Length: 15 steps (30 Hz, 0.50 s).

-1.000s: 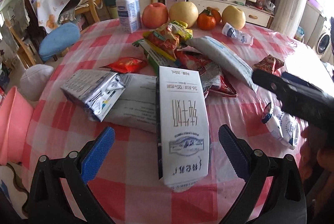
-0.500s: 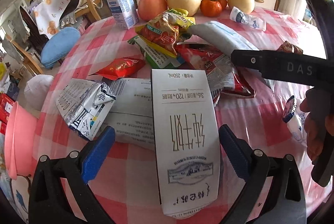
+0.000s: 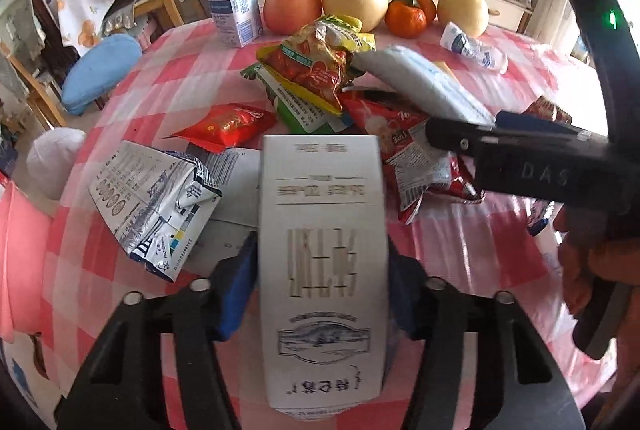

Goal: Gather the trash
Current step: 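Grasp the white milk carton with the left tool while the right tool grasps the white wipes packet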

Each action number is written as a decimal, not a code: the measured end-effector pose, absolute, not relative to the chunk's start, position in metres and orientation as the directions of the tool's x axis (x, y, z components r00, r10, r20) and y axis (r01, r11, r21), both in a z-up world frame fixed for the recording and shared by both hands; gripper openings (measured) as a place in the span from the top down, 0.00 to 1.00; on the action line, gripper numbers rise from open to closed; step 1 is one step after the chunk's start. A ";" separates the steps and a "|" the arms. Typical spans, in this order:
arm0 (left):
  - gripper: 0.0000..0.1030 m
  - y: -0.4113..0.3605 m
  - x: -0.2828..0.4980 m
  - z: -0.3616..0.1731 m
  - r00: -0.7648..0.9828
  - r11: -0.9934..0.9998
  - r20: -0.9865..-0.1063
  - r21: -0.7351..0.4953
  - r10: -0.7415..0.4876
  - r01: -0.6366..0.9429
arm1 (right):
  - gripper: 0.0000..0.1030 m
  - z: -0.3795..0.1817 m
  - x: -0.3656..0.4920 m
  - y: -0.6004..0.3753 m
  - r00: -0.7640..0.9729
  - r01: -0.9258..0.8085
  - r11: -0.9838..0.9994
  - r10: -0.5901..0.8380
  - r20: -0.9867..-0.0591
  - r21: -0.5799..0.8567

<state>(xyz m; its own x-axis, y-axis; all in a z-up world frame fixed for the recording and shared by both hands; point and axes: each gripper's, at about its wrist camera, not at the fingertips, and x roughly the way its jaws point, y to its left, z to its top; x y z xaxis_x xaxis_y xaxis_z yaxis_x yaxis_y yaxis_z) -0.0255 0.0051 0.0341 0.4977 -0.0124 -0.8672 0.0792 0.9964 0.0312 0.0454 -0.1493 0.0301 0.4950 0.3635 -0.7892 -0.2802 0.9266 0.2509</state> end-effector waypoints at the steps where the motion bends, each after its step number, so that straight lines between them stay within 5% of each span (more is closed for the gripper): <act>1: 0.47 0.006 -0.026 0.035 0.497 0.997 -0.867 0.017 -0.025 0.081 | 0.08 0.030 0.045 -0.149 0.496 -0.280 0.927 0.361 -0.790 0.248; 8: 0.47 0.015 -0.032 0.044 0.512 0.994 -0.853 -0.068 -0.105 0.090 | 0.55 0.042 0.033 -0.138 0.524 -0.357 0.916 0.358 -0.772 0.183; 15: 0.47 0.025 -0.041 0.058 0.540 0.984 -0.823 -0.134 -0.175 0.114 | 0.85 0.052 0.015 -0.134 0.577 -0.370 0.924 0.309 -0.756 0.095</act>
<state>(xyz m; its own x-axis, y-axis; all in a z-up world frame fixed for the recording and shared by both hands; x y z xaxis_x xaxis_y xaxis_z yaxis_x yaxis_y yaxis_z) -0.0406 0.0254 0.0580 0.5403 -0.1747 -0.8231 0.1139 0.9844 -0.1342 0.0153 -0.1336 0.0523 0.5772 0.3090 -0.7559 -0.3701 0.9241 0.0951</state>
